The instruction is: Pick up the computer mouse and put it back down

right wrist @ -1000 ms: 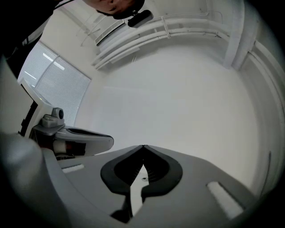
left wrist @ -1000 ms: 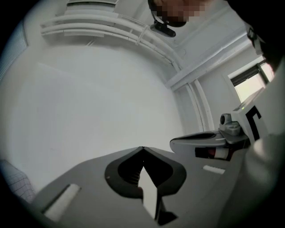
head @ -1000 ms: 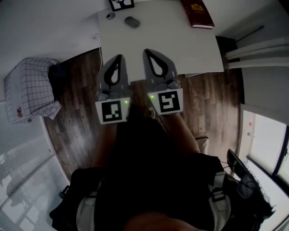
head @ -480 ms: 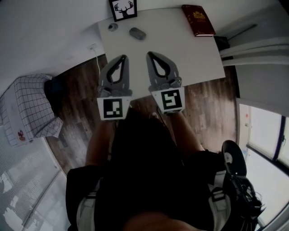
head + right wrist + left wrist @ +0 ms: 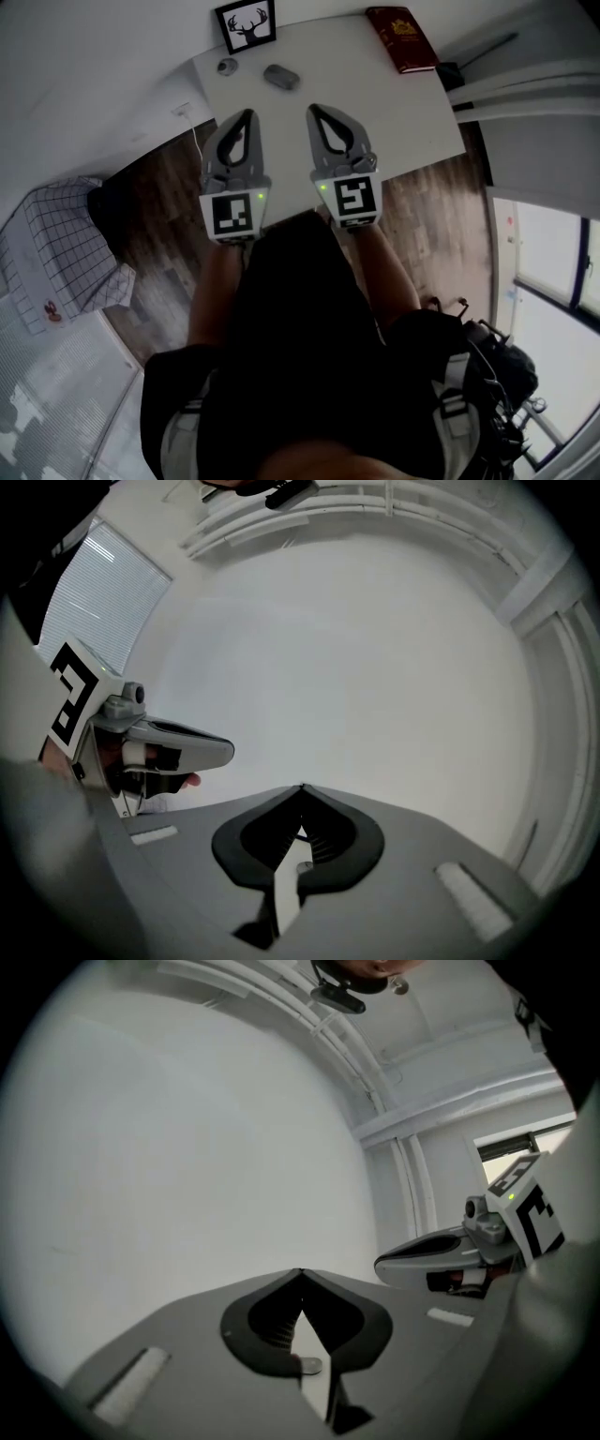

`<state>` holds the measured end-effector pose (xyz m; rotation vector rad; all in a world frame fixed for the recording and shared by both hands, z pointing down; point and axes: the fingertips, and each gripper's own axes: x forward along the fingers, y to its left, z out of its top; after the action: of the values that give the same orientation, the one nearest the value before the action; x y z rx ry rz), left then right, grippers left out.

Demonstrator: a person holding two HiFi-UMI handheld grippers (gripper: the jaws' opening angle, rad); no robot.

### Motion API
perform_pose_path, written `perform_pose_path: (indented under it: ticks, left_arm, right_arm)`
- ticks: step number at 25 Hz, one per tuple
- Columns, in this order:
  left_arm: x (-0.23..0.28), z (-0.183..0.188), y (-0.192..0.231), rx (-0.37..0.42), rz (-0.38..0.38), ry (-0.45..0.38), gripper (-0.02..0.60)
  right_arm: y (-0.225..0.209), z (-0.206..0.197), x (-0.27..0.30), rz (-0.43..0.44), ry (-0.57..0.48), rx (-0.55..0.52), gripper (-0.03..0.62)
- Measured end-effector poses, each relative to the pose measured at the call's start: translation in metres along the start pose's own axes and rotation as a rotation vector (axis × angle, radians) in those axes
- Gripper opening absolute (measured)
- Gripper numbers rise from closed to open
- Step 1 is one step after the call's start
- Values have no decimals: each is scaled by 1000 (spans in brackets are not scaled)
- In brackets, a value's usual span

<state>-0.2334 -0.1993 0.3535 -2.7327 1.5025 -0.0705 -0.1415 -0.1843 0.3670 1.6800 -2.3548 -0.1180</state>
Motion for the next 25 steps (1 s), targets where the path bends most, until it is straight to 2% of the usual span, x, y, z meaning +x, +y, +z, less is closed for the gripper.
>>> perform_pose_path:
  ticks: [8,14,24,25]
  left_arm:
    - [35,-28,15,-22,48,51,0]
    - [72,-59,33,-74,106,117,0]
    - [126,-110,36,-117,124,218,0]
    - [130,-114,36,-119,125,227,0]
  right_arm:
    - [-19,-42,55,38,105,-5,14]
    - [-34,-88,110,147,231,33,14]
    - [-58,-161,178,321,400,118,17]
    - [-58,-167,184,334,417,131,35]
